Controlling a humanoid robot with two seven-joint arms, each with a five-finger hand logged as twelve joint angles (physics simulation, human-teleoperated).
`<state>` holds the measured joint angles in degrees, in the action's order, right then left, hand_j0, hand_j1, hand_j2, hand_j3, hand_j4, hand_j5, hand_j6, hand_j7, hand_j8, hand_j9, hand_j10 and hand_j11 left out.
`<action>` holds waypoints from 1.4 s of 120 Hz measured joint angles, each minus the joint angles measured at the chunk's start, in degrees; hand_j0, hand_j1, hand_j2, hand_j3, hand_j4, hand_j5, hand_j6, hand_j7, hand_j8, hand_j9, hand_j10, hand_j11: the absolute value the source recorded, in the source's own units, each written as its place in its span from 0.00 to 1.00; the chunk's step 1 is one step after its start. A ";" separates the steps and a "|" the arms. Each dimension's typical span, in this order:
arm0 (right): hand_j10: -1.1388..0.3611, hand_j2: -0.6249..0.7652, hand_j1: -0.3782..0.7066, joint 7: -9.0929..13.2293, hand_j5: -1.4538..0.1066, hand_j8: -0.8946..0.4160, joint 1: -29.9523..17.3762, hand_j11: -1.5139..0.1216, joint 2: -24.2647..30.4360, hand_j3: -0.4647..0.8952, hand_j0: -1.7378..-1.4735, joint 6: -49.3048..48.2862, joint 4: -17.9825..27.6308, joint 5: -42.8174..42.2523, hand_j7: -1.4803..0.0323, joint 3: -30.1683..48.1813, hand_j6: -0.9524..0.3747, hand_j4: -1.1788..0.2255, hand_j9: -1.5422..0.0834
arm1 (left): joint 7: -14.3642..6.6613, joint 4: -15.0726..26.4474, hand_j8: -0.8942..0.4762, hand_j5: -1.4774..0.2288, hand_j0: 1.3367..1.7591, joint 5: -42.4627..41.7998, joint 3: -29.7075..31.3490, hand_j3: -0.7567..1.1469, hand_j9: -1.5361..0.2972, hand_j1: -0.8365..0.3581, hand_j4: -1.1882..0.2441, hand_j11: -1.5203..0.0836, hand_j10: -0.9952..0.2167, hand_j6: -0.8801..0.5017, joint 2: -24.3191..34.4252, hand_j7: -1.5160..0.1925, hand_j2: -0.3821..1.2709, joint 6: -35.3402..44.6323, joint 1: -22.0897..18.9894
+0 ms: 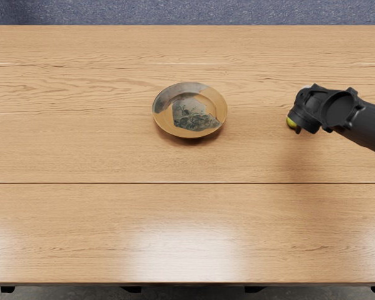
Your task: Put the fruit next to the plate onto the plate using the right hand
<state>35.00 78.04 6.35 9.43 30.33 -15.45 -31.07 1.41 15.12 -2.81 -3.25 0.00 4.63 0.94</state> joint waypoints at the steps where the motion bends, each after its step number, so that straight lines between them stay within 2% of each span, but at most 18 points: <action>1: 0.52 0.40 0.41 0.00 0.64 0.41 -0.03 0.65 -0.01 0.34 0.30 0.00 -0.02 0.00 0.68 0.00 0.45 0.59 0.67 | 0.00 0.00 0.65 0.87 0.76 0.00 0.00 0.40 0.84 0.99 0.83 0.95 0.82 0.64 0.00 0.89 0.23 0.00 -0.03; 32: 0.52 0.40 0.42 0.00 0.63 0.41 -0.39 0.64 -1.64 0.34 0.30 -0.02 -1.23 0.07 0.67 0.02 0.45 0.58 0.66 | 0.00 0.00 0.65 0.87 0.76 0.00 0.00 0.40 0.84 0.99 0.83 0.95 0.82 0.64 0.00 0.89 0.23 0.00 0.02; 76: 0.47 0.39 0.50 0.00 0.57 0.35 -1.64 0.58 -2.52 0.34 0.30 -0.47 -3.28 0.02 0.61 -0.02 0.39 0.53 0.60 | 0.00 0.00 0.65 0.87 0.76 0.00 0.00 0.40 0.84 0.99 0.83 0.95 0.82 0.64 0.00 0.89 0.23 0.01 -0.04; 85: 0.44 0.38 0.56 -0.02 0.53 0.35 -1.87 0.54 -2.65 0.34 0.30 -0.66 -3.63 0.03 0.58 0.03 0.36 0.49 0.57 | 0.01 0.00 0.65 0.87 0.76 0.00 0.00 0.40 0.84 0.99 0.83 0.95 0.82 0.64 0.00 0.89 0.23 0.01 0.01; 89: 0.40 0.38 0.61 0.01 0.50 0.44 -1.92 0.51 -2.70 0.34 0.31 -1.37 -3.73 -0.03 0.49 0.28 0.45 0.44 0.48 | 0.01 0.00 0.65 0.87 0.76 0.00 0.00 0.40 0.84 0.99 0.83 0.95 0.82 0.64 0.00 0.89 0.23 0.00 0.02; 92: 0.36 0.37 0.65 0.28 0.48 0.57 -2.00 0.49 -2.59 0.34 0.35 -2.64 -3.84 -0.20 0.34 1.28 0.59 0.41 0.35 | 0.02 0.00 0.65 0.87 0.76 0.02 -0.02 0.40 0.84 0.99 0.83 0.95 0.82 0.64 0.00 0.89 0.23 0.01 0.01; 93: 0.37 0.37 0.66 0.36 0.48 0.61 -2.05 0.51 -2.53 0.34 0.36 -3.06 -3.88 -0.30 0.31 1.69 0.62 0.41 0.31 | 0.02 0.00 0.65 0.87 0.76 0.02 -0.03 0.40 0.84 0.99 0.83 0.95 0.82 0.64 0.00 0.89 0.23 0.01 0.01; 95: 0.41 0.37 0.68 0.45 0.47 0.67 -2.20 0.44 -2.43 0.34 0.36 -3.84 -3.98 -0.69 0.25 2.55 0.69 0.42 0.26 | 0.02 0.00 0.65 0.87 0.76 0.03 -0.04 0.40 0.84 0.99 0.83 0.95 0.82 0.64 0.00 0.89 0.23 0.01 0.02; 96: 0.43 0.37 0.69 0.47 0.51 0.70 -2.26 0.41 -2.38 0.34 0.37 -4.21 -4.04 -0.81 0.22 2.96 0.72 0.42 0.23 | 0.02 0.00 0.65 0.87 0.76 0.03 -0.04 0.40 0.84 0.99 0.83 0.95 0.82 0.64 0.00 0.89 0.23 0.01 0.02; 101: 0.55 0.36 0.73 0.54 0.36 0.80 -2.54 0.25 -2.17 0.34 0.38 -5.74 -4.35 -1.32 0.12 4.50 0.82 0.54 0.14 | 0.02 0.01 0.65 0.87 0.76 0.03 -0.05 0.40 0.84 0.99 0.83 0.95 0.82 0.64 0.00 0.89 0.23 0.01 -0.02; 106: 0.63 0.35 0.76 0.57 0.22 0.89 -2.74 0.16 -1.99 0.34 0.40 -6.92 -4.60 -1.62 0.06 5.58 0.91 0.65 0.08 | 0.02 0.00 0.65 0.87 0.76 0.04 -0.06 0.40 0.84 0.99 0.83 0.95 0.82 0.64 0.00 0.89 0.23 0.01 0.01; 111: 0.68 0.36 0.78 0.52 0.15 0.94 -2.87 0.09 -1.78 0.30 0.41 -7.79 -4.79 -1.78 0.02 6.44 0.96 0.71 0.04 | 0.01 0.01 0.65 0.87 0.76 0.03 -0.05 0.40 0.84 0.99 0.83 0.95 0.82 0.64 0.00 0.89 0.23 0.00 0.02; 113: 0.69 0.36 0.79 0.47 0.16 0.94 -2.90 0.08 -1.65 0.34 0.41 -8.08 -4.86 -1.77 0.02 6.76 0.96 0.70 0.04 | 0.01 0.01 0.65 0.87 0.76 0.03 -0.05 0.40 0.84 0.99 0.83 0.95 0.82 0.64 0.00 0.89 0.23 0.00 0.00; 119: 0.66 0.39 0.81 0.19 0.18 0.90 -2.96 0.10 -1.10 0.34 0.39 -8.83 -5.43 -1.42 0.05 7.89 0.91 0.67 0.06 | 0.00 0.01 0.65 0.87 0.76 0.01 -0.02 0.40 0.84 0.99 0.83 0.95 0.82 0.64 0.00 0.89 0.23 0.00 0.02; 129: 0.55 0.45 0.82 0.05 0.21 0.79 -3.03 0.20 0.77 0.34 0.36 -10.46 -6.21 -0.71 0.17 12.08 0.74 0.63 0.15 | 0.00 0.00 0.65 0.87 0.76 0.00 0.00 0.40 0.84 0.99 0.83 0.95 0.82 0.64 0.00 0.89 0.23 0.00 0.02; 137: 0.44 0.47 0.79 0.04 0.21 0.58 -3.07 0.21 2.99 0.34 0.37 -13.97 -6.47 -0.18 0.19 18.27 0.62 0.52 0.19 | 0.00 0.00 0.65 0.87 0.76 0.00 0.00 0.40 0.84 0.99 0.83 0.95 0.82 0.64 0.00 0.89 0.23 0.01 0.02; 143: 0.38 0.47 0.76 0.05 0.22 0.50 -3.09 0.22 4.39 0.34 0.37 -17.08 -6.60 0.02 0.20 22.46 0.56 0.45 0.21 | 0.00 0.00 0.65 0.87 0.76 -0.01 0.01 0.40 0.84 0.99 0.83 0.95 0.82 0.64 0.00 0.89 0.23 0.01 -0.03; 168: 0.25 0.38 0.68 0.05 0.25 0.39 -3.11 0.23 7.90 0.34 0.41 -35.54 -6.53 0.19 0.22 41.39 0.47 0.36 0.24 | 0.00 0.00 0.65 0.87 0.76 -0.01 0.02 0.40 0.84 0.99 0.83 0.95 0.82 0.64 0.00 0.89 0.23 0.00 0.01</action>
<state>35.05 74.93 14.25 -26.11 23.80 -15.26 10.33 1.41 15.12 -2.82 -3.24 0.00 4.63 0.95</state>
